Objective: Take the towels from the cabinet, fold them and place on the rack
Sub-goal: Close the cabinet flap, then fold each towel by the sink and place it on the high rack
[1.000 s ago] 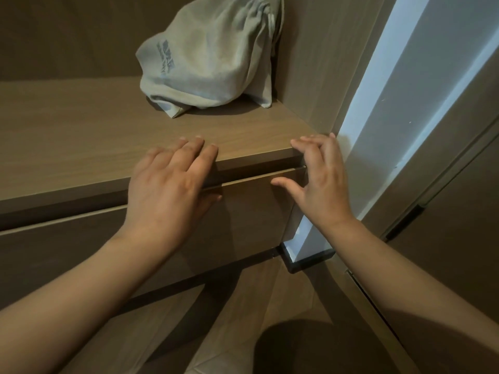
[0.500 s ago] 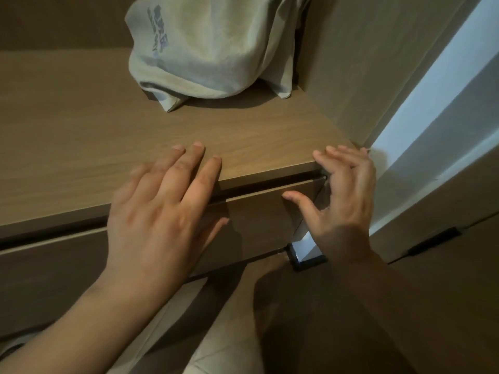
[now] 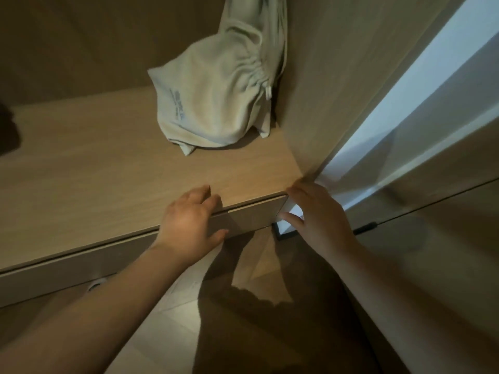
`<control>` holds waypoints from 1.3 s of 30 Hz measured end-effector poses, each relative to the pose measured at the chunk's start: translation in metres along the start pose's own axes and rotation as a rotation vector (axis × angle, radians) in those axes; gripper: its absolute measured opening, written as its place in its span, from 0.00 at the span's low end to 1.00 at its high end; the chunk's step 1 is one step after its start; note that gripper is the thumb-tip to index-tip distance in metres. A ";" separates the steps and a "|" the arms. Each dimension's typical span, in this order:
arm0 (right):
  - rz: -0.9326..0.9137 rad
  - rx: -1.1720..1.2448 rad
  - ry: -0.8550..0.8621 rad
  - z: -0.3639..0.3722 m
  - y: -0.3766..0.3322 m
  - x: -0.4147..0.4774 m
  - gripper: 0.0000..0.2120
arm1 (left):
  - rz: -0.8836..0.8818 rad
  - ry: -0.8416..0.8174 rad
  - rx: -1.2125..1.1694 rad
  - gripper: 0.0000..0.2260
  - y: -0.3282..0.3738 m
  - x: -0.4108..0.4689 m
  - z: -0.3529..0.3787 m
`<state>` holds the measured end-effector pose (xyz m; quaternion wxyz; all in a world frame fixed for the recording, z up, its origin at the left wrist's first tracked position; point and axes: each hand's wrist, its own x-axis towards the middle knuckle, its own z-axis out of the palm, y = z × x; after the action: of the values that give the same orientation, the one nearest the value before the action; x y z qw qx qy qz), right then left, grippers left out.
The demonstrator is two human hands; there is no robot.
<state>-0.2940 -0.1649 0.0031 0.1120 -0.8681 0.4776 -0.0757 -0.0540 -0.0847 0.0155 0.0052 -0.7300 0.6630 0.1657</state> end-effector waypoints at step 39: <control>-0.021 0.219 0.217 -0.653 -0.203 -0.152 0.17 | 0.088 0.550 -0.207 0.19 0.208 -0.320 -0.561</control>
<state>-0.3662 -0.0108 0.6830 0.1531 -0.8423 0.4666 -0.2222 -0.1455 0.0721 0.6691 -0.2562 -0.7148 0.6501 0.0286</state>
